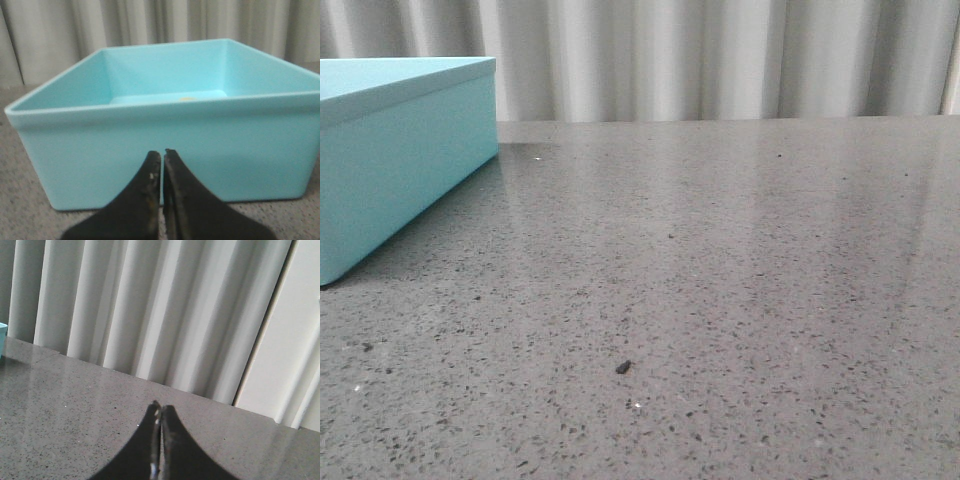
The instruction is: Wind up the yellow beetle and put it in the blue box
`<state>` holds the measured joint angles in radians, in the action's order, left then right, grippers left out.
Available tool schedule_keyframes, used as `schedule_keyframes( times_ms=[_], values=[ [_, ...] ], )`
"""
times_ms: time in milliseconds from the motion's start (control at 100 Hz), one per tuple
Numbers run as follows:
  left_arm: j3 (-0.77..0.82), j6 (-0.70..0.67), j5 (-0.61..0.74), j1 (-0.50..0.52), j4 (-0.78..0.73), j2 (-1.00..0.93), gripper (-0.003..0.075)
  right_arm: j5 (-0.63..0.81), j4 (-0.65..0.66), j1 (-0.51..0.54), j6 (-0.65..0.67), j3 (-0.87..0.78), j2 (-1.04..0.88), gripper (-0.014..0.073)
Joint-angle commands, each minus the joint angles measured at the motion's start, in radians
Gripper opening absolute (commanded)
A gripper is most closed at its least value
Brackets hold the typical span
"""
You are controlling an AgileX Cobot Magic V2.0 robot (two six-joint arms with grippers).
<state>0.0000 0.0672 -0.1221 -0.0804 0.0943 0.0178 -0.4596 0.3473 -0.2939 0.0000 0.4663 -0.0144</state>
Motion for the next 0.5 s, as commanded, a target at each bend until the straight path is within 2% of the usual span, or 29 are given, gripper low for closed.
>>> schedule_keyframes(
  times_ms=[0,110,490],
  values=[
    [0.024,-0.067,-0.019,0.002,-0.009,0.011,-0.0021,0.08,0.021,0.001,0.0,0.023,-0.005,-0.0053],
    [0.024,-0.067,-0.13,0.002,-0.002,0.011,-0.0021,0.08,0.021,0.001,0.0,0.023,-0.005,-0.0053],
    [0.024,-0.074,-0.13,0.002,-0.001,0.003,-0.0021,0.08,0.021,0.001,0.0,0.023,-0.005,-0.0053]
  ],
)
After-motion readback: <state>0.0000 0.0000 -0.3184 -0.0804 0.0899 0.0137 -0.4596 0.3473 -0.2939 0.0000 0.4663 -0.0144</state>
